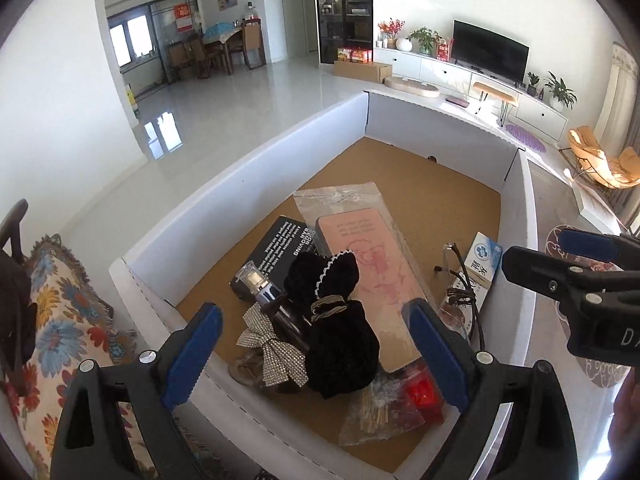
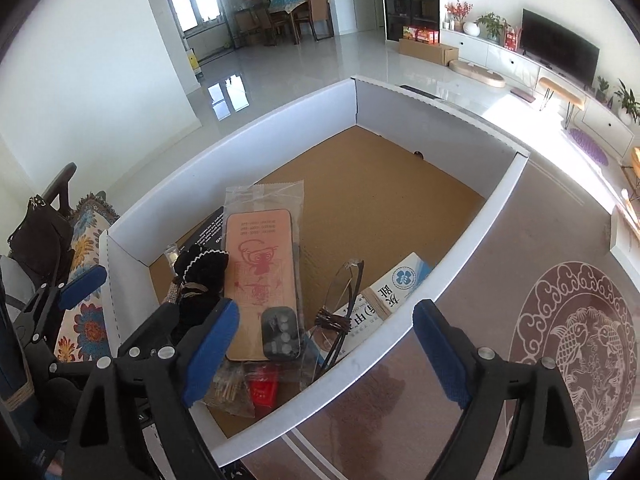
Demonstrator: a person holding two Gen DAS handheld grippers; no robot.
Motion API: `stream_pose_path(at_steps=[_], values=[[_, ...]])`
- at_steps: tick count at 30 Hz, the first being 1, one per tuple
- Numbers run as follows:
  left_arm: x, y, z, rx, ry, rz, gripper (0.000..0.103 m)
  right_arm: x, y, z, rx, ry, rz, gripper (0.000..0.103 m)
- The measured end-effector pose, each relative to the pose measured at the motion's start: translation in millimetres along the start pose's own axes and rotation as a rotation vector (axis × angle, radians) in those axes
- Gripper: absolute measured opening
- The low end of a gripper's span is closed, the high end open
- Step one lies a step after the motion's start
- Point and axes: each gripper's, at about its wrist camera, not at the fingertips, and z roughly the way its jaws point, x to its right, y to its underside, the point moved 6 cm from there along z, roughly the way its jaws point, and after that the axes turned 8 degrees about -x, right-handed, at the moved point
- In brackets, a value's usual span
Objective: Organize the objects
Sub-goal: 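Open both grippers to release the pouch and glasses and withdraw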
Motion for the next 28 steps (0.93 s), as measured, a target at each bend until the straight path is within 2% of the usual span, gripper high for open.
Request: stream_pose_path(at_steps=[2,10,19,28], values=[[-2.6,1.0,3.9,-0.020,0.041,-0.029,0.095,1.4,-1.1,-2.5,0.002,0.013,0.001,0.090],[-8.8,-1.7,-1.1,0.028,0.003,-0.039,0.096,-1.5,-3.9,9.2,-0.011,0.018,-0.002,0.091],[-8.1,-1.3,6.5,0.010,-0.012,-0.047,0.096,-3.3,-1.4,19.7,-0.024,0.017,0.000,0.091],[-2.9,1.9,1.6,0.034,0.028,-0.079,0.096,4.3,0.9,18.1,-0.007,0.019,0.027,0.091]])
